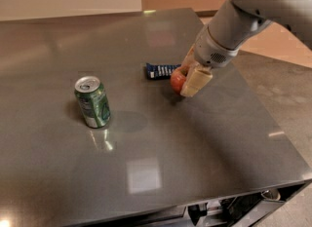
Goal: Move apple near rxbar blueberry
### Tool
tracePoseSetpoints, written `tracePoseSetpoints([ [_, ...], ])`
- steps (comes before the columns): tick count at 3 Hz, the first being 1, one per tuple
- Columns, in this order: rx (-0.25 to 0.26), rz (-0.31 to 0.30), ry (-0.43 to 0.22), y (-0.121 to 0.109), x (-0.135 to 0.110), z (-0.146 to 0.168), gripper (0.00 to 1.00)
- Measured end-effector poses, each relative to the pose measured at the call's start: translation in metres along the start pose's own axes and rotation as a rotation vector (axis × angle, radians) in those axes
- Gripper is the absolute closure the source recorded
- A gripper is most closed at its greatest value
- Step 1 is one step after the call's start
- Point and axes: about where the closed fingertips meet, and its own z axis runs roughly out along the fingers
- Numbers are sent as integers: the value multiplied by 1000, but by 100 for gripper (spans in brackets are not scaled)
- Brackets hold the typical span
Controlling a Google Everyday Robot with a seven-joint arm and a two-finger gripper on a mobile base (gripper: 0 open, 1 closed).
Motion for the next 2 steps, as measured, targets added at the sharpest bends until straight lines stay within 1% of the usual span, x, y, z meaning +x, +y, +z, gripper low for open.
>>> tracePoseSetpoints([
  [1,9,25,18,-12,8,13,87],
  [2,7,47,26,-23,15,23,62],
])
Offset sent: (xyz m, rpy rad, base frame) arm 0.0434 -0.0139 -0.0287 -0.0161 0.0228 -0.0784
